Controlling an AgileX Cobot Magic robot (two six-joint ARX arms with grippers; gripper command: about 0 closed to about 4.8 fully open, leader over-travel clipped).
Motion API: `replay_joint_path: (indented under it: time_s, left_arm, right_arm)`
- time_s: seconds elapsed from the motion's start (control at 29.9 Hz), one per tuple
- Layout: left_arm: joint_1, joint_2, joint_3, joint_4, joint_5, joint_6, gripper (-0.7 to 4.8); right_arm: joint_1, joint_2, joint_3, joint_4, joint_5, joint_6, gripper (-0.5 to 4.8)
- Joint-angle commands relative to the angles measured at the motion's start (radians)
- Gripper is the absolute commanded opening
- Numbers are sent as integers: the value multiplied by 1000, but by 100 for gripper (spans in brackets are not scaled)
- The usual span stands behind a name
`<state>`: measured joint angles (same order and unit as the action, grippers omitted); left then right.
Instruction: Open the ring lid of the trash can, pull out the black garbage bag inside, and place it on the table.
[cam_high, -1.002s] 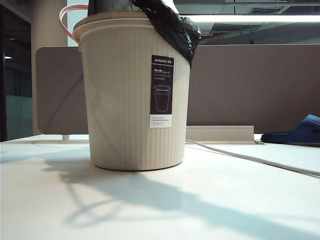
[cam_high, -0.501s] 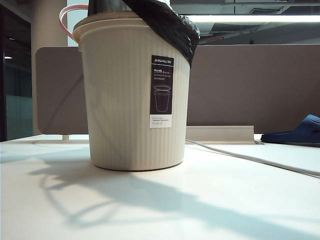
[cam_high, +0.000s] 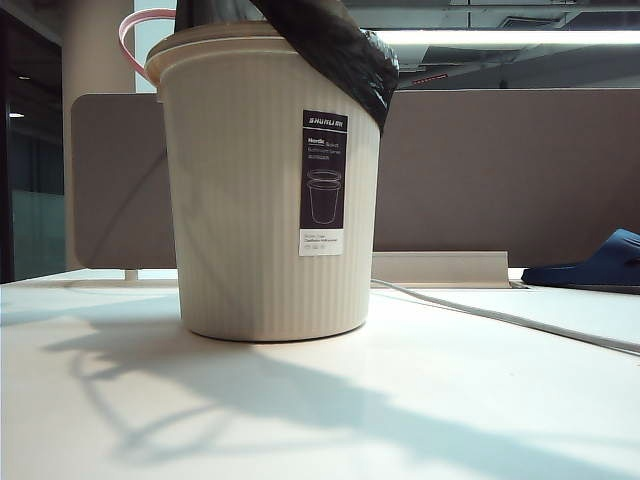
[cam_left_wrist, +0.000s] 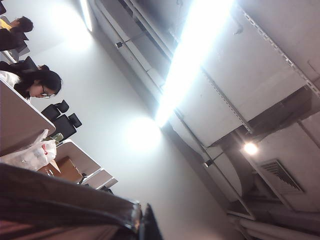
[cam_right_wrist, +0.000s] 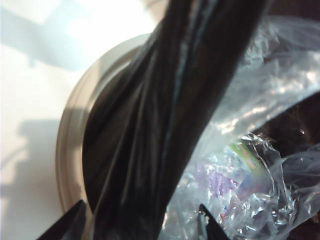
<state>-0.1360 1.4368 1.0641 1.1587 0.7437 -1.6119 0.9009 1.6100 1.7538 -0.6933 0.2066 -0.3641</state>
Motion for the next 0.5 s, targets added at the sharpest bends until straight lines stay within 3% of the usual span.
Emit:
replay_joint_path:
  time_s: [0.03, 0.1, 0.27, 0.5]
  left_arm:
    - [0, -9, 8, 36, -5, -4, -5]
    - [0, -9, 8, 36, -2, -5, -5]
    - [0, -9, 8, 55, 5, -23, -5]
    - [0, -9, 8, 55, 29, -22, -5]
  right_arm:
    - [-4, 9, 4, 18, 1, -3, 277]
    - [-10, 20, 4, 15, 2, -3, 221]
    - [-12, 23, 4, 10, 87, -17, -6]
    - [-13, 18, 5, 22, 133, -71, -6]
